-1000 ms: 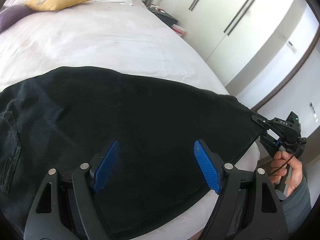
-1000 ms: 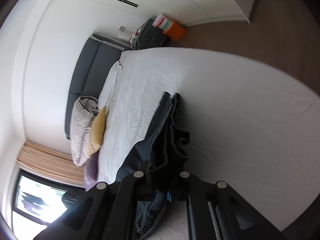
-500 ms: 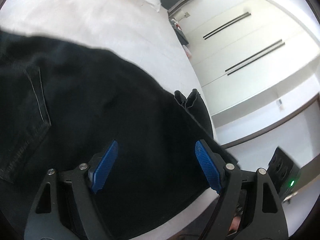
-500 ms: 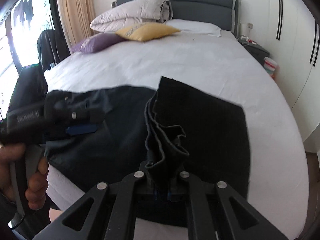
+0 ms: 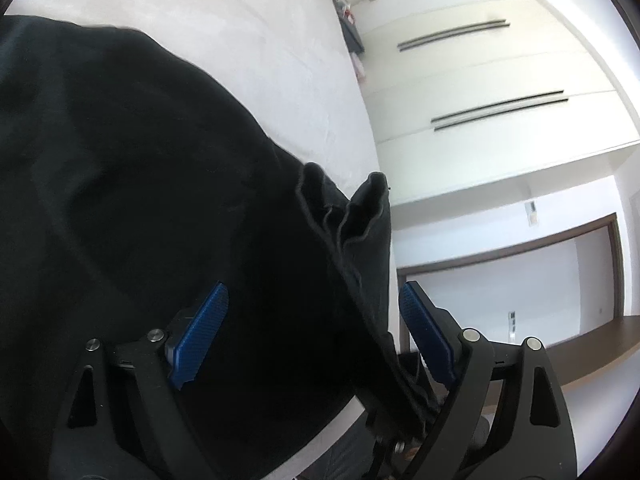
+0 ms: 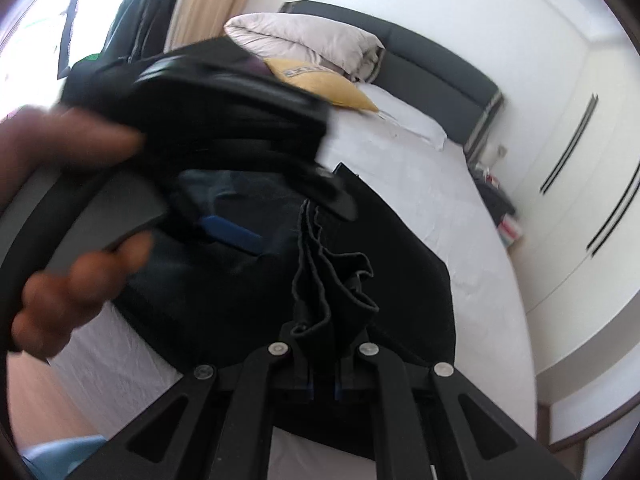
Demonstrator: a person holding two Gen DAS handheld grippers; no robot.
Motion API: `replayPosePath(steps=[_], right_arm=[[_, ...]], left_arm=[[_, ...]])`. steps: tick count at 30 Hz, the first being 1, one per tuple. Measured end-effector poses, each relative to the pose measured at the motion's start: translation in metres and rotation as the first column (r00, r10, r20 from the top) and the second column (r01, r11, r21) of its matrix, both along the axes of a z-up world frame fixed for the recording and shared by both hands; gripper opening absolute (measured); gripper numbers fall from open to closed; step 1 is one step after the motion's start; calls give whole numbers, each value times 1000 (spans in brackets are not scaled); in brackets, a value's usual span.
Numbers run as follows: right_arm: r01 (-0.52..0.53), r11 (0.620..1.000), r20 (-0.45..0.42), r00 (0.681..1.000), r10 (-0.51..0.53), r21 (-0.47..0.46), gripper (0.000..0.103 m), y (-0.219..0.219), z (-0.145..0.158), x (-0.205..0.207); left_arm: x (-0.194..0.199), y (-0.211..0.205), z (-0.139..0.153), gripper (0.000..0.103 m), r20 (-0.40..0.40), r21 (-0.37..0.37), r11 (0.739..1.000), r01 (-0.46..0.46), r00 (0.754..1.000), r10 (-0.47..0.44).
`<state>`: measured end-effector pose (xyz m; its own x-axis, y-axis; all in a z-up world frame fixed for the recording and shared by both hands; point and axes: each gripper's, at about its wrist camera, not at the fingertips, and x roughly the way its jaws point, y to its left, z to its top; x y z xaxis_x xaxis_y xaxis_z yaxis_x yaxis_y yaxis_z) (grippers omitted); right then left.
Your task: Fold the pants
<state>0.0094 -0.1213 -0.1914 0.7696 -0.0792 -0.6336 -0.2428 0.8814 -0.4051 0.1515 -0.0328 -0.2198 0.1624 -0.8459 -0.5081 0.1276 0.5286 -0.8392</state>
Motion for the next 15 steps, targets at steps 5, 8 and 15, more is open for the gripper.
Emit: replayPosePath(steps=[5,8,15], right_arm=[[-24,996,44,999,28,-84,7,8,-3,-5],[-37,990,62,997,45,-134,7,13,-5,-5],[-113,978,62,990,125,-176,7,37,-7,-8]], left_arm=[[14,-13,2,71,-5,-16,998,61,998,-61],[15,-15,1,17,-22,-16,995,97,995,-97],[24,10,18,6,35,22,993,112,993,-113]])
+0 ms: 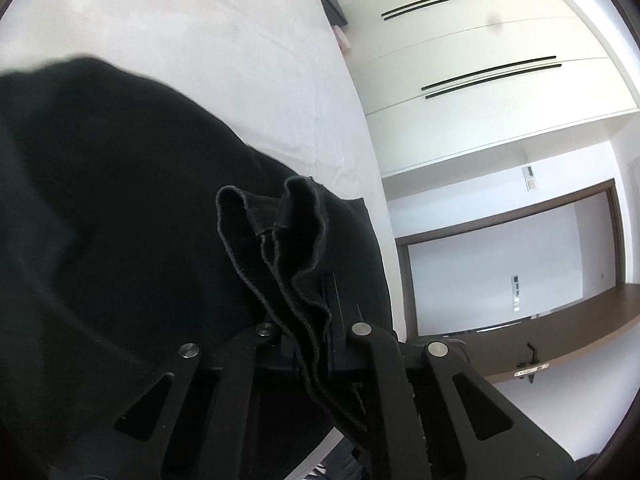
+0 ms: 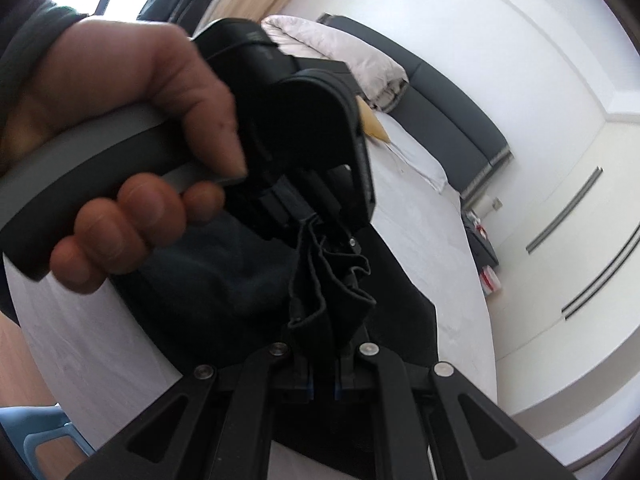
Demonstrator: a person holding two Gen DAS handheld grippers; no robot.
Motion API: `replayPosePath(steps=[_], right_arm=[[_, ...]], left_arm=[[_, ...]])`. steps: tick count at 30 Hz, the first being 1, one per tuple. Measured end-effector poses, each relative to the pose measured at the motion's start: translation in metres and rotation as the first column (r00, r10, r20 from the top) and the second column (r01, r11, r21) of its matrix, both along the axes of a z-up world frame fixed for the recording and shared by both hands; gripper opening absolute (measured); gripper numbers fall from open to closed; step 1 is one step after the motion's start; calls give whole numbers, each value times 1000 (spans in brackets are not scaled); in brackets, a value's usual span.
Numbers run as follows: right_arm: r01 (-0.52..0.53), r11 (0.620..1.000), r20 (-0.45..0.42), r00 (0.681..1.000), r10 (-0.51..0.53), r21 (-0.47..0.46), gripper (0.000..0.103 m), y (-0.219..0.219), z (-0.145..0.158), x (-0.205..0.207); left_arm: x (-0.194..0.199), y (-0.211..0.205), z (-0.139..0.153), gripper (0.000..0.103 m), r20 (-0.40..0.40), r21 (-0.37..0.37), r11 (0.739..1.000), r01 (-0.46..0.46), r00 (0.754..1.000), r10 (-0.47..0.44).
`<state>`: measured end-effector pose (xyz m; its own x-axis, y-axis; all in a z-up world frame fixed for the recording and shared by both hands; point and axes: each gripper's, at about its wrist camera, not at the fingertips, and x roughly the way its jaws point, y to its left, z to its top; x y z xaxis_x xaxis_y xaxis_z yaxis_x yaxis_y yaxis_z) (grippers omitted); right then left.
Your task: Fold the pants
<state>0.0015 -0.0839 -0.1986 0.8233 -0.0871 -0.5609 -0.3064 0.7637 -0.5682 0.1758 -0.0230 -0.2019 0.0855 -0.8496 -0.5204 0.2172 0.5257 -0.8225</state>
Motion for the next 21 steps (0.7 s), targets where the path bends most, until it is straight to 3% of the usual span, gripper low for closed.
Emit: replayPosePath(steps=[7,11,14,18,20,21], right_arm=[[-156,986,23,987,157,-55,7,50,-5,-7],[-206,976,-64,977,201,-66,7,66,-27,0],[-225,973,-129,968,216,-58,9,65,-35,-9],[-197,978,-181,962,206,66,29,46,-16,-26],[-181,966,-193,957,217,187,48,25,8,-38],[-163,961,-181,962,205,222,51,15,18,-40]], left_arm=[[6,28,9,6,36,23,997,-69,997,68],[7,43,-20,6,-13,79,992,-103,994,104],[0,38,-26,6,-2,99,990,-104,994,105],[-1,23,-16,7,12,130,986,-101,995,100],[3,17,-14,7,17,138,986,-98,995,96],[3,15,-13,7,21,143,985,-96,995,94]])
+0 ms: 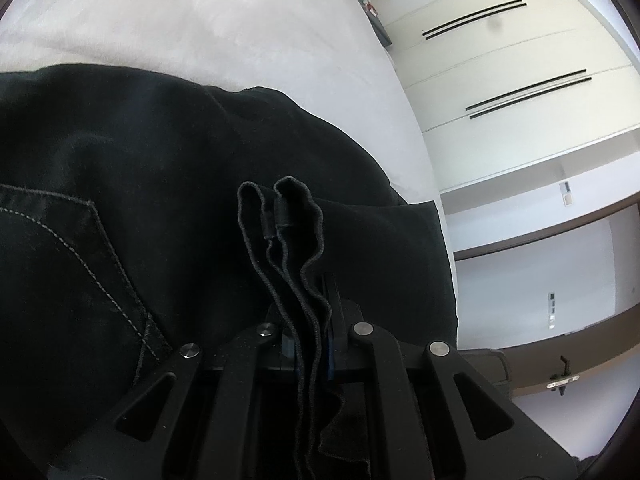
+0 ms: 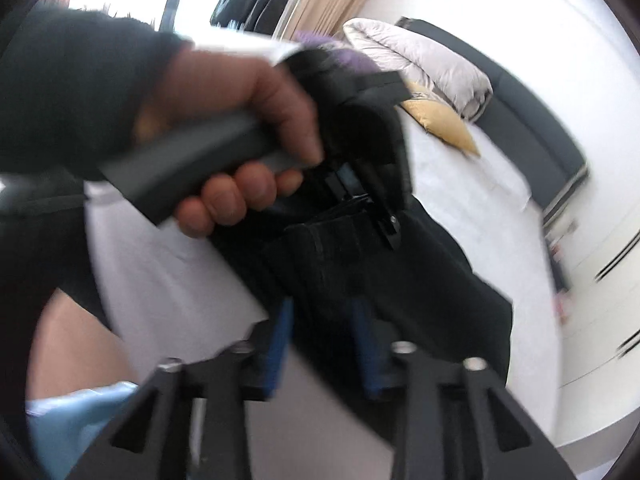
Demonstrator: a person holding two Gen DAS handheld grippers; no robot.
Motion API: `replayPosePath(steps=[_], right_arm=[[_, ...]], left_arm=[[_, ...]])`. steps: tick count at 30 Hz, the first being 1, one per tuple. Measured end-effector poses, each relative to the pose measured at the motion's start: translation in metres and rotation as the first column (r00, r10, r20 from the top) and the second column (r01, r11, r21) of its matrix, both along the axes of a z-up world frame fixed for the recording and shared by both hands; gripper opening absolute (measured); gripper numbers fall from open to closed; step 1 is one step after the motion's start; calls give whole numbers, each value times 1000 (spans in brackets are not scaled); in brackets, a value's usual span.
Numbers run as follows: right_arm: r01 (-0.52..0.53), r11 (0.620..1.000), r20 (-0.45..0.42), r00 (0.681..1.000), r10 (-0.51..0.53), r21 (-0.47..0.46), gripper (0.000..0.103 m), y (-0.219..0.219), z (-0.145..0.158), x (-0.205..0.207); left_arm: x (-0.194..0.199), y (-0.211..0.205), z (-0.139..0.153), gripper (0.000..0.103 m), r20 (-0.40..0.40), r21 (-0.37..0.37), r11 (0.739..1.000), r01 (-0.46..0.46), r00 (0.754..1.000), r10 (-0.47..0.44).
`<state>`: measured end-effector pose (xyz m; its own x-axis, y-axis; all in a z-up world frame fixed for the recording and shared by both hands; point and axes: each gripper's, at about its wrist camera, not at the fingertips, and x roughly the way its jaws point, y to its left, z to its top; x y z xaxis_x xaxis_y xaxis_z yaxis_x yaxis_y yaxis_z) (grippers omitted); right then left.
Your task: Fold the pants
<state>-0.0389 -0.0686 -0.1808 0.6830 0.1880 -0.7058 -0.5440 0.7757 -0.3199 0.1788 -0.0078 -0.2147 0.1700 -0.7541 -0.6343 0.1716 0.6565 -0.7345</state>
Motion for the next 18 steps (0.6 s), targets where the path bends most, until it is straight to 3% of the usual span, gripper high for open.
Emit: replayPosePath(steps=[3,6,9,12,13,14,17,18], right_arm=[[143,976,-8,990,-143,163,58,-46,30,11],[319,877,-136,948,-289,358,58,-111,38,51],[412,730,-356,902,-244,545,58,-149,12,73],[551,598,-569,801,-185,581,60,-171,-42,81],[575,550,-593,787,-169,605,51,-186,-58,76],[573,519,-577,798,-175,634,48,-199,-59,67],[600,478,-620,773,-138,642,49,-216,-49,71],[584,456,-608,786,-111,672,49,-224,-45,77]], left_arm=[[1,6,0,8,7,19,1000,-6,1000,6],[-5,8,3,8,12,27,1000,-16,1000,16],[3,15,-2,8,7,24,999,-26,1000,25],[4,20,-2,9,2,29,999,-40,999,40],[4,28,2,9,9,37,999,-38,999,38],[3,30,5,9,20,54,998,-40,999,39],[-4,39,17,12,58,109,992,-63,997,57],[-6,46,23,12,75,137,987,-81,995,71]])
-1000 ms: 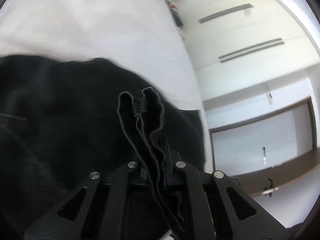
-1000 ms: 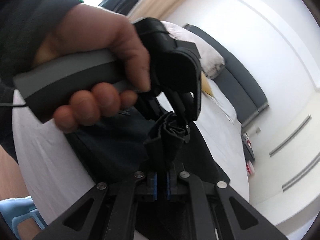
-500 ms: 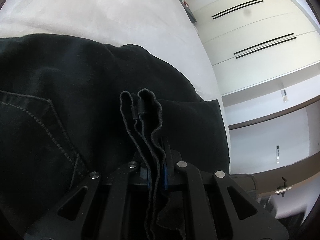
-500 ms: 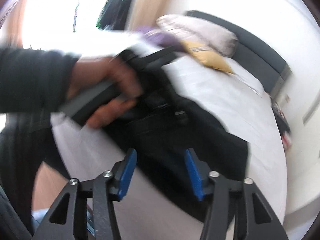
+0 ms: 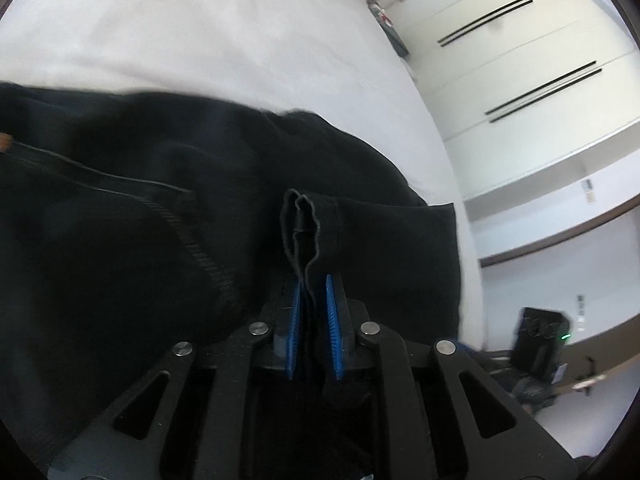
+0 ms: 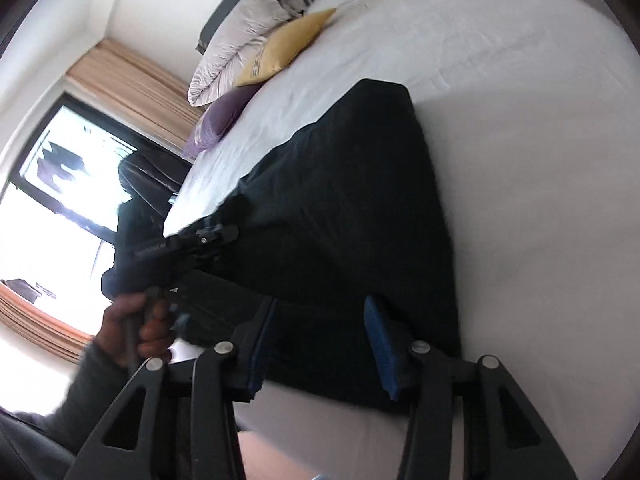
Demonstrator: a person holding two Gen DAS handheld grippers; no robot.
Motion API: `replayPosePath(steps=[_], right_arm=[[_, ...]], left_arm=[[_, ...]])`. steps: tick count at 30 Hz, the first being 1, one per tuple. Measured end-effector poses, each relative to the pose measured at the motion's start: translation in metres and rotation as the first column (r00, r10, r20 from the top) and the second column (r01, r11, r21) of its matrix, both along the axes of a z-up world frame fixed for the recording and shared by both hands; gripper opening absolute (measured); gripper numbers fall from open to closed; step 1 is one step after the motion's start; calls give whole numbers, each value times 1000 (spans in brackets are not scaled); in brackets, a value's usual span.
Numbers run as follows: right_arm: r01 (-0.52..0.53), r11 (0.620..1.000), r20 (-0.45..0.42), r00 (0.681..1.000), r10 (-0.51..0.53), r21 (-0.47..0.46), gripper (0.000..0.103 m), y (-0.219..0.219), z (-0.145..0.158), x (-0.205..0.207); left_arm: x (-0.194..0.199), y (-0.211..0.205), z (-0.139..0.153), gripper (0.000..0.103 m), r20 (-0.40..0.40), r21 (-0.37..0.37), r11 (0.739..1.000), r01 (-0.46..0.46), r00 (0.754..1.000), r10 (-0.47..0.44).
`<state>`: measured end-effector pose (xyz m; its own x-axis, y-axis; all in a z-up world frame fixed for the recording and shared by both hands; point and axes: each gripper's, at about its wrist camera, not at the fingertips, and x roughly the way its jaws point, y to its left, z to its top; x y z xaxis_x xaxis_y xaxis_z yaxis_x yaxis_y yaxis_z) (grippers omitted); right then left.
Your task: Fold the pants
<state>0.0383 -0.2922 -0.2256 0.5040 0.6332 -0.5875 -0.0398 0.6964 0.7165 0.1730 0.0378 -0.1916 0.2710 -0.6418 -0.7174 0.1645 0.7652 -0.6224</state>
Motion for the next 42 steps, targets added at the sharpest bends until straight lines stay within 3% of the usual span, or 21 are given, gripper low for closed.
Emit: replayPosePath(steps=[2,4,7,10,12,13,15,16,18,20,25,27,28,30,31,34,35,37,40,41,42], right_arm=[[-10,999,72,997,7,52,53,1,17,9],[-6,993,107,994,-7,120,62,0,28,26],[-12,970,108,994,-15,242,63,11,28,60],[-4,956,8,1000,2,295,63,23,-7,105],[56,955,-94,995,-30,290,63,26,-32,114],[102,952,-155,986,-58,290,54,18,-51,119],[147,938,-205,975,-84,313,28,4,-61,116],[161,936,-199,975,-101,312,29,-3,-56,109],[168,944,-165,978,-125,283,40,-6,-39,99],[100,926,-77,994,-77,365,71,1,-19,78],[-74,876,-17,995,93,476,74,46,-28,35],[-74,908,6,997,79,413,60,49,-40,18],[-64,925,9,998,66,373,38,48,-45,12],[-13,945,-93,995,47,328,24,47,-46,10],[-18,941,-107,993,57,338,31,52,-43,18],[-76,924,12,997,77,374,80,53,-5,2],[-93,919,44,996,82,383,85,59,5,-1],[-107,903,52,994,94,415,85,65,7,5],[-116,893,29,993,115,436,85,85,3,16],[-121,888,17,992,127,444,85,93,-1,16],[-125,884,9,991,135,450,85,99,-3,17]], left_arm=[[-6,8,16,12,49,39,998,-47,998,45],[-13,9,36,12,98,-4,997,-71,993,71],[-20,-15,55,12,159,-70,998,6,987,5],[-23,-53,44,12,147,-102,986,134,982,-119],[-24,-73,15,12,90,-43,980,192,978,-188],[-25,-77,-2,12,50,4,981,194,980,-194],[-29,-67,-16,12,45,-53,983,175,984,-173],[-32,-59,-16,12,47,-82,983,163,986,-159],[-42,-48,-12,12,71,-72,984,165,985,-159],[-47,-41,-6,12,93,-63,985,159,984,-152],[-50,-48,-8,12,101,-76,990,117,989,-109],[-56,-40,-13,12,99,-85,991,103,991,-94],[-56,-40,-12,12,106,-82,991,105,990,-96],[-60,-38,-4,12,109,-65,994,90,991,-83],[-63,-32,5,12,125,-50,997,67,990,-60],[-82,5,27,12,180,-80,996,-46,982,60],[-92,28,31,12,184,-94,987,-127,973,143],[-101,68,37,12,170,-106,967,-233,954,248],[-130,135,33,14,141,-179,900,-398,895,424],[-134,156,29,24,122,-203,877,-436,877,464],[-141,169,25,49,110,-215,859,-465,862,494]])
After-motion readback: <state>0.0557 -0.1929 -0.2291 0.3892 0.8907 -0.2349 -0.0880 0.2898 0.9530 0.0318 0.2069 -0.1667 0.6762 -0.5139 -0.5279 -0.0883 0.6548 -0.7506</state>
